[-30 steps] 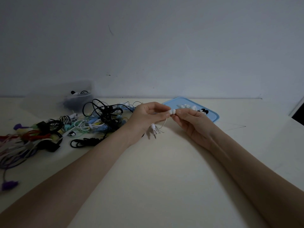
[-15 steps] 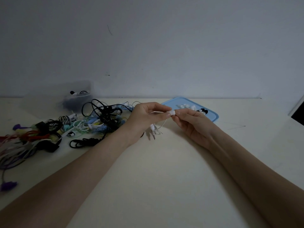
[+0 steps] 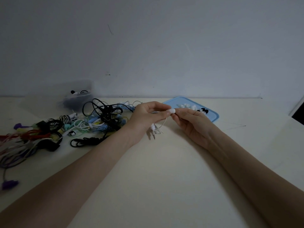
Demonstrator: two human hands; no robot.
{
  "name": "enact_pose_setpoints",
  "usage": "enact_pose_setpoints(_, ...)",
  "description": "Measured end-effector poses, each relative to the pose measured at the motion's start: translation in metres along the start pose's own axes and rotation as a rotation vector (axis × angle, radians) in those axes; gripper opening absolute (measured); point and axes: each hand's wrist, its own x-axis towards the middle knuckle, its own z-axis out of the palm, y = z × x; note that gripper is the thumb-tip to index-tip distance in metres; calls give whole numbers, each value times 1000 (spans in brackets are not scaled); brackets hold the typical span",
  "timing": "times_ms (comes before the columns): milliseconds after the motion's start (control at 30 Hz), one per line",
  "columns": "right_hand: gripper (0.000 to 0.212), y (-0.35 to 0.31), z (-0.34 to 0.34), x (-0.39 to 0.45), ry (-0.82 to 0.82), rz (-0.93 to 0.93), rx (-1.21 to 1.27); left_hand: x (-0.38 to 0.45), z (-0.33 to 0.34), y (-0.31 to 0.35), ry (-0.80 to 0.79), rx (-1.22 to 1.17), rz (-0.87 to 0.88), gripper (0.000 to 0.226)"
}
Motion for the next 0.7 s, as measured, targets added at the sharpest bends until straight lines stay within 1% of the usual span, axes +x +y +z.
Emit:
enact_pose_setpoints(133,16,0,0,0,-7,10,-11,1,1,-1,10,61,64,16)
enact_pose_setpoints(200,17,1,0,1,1,-18,-49,4,1,-2,38,108,100,9)
enact_pose_setpoints(233,17,2,1,1,5,-44,-107,7,0,-3,41,130,112,4)
enact_pose_setpoints(267,19,2,3,1,11,-66,-195,8,0,-3,34,142,117,5)
enact_pose_setpoints(367,27,6,10,0,23,-95,-472,8,-4,1,14,144,92,16)
enact_pose_setpoints(433,27,10,14,-1,28,-123,-647,7,-8,8,18,147,62,21)
enact_pose_setpoints(467,26,11,17,-2,26,-149,-754,7,-12,12,10,194,58,22)
enact_pose_setpoints(500,26,11,20,-2,20,-175,-876,7,-17,15,-9,291,61,21)
enact_pose_setpoints(567,31,15,26,-1,-4,-218,-1135,3,-27,16,-46,559,74,21)
enact_pose_setpoints(600,36,18,29,-1,-13,-241,-1245,1,-31,15,-44,649,88,22)
enact_pose_setpoints(633,40,20,33,-2,-26,-271,-1324,-2,-34,13,-23,693,104,24)
enact_pose_setpoints(700,50,30,40,-2,-55,-331,-1409,-8,-39,8,47,705,122,26)
